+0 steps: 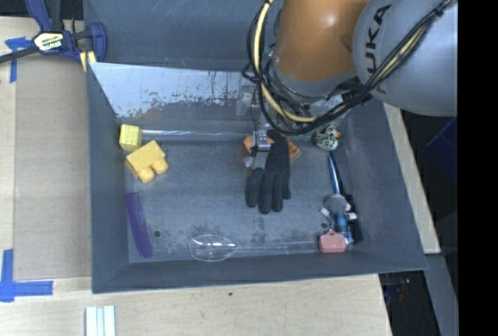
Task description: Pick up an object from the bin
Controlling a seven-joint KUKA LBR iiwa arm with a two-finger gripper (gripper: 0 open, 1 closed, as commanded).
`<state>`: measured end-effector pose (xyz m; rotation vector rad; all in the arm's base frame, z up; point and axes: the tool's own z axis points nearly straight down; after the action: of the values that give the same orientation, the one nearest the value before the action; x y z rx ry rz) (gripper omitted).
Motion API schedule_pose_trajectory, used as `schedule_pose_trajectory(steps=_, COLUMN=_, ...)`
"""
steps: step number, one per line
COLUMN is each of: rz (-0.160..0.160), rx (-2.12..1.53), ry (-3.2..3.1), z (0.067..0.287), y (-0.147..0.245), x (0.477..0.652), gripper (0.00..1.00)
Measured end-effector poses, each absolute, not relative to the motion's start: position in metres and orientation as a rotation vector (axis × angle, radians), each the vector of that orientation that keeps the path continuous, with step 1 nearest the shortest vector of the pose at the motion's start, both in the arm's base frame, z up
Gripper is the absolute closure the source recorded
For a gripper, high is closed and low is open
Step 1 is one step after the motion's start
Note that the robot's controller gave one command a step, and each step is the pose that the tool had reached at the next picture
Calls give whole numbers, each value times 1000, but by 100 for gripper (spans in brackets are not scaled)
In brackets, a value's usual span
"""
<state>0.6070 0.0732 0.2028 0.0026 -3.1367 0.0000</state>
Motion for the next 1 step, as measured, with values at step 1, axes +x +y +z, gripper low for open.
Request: schedule_pose_trajectory(steps=1, rz=-1, rx=0, ry=-3146, z=208, y=73, x=609, gripper=0)
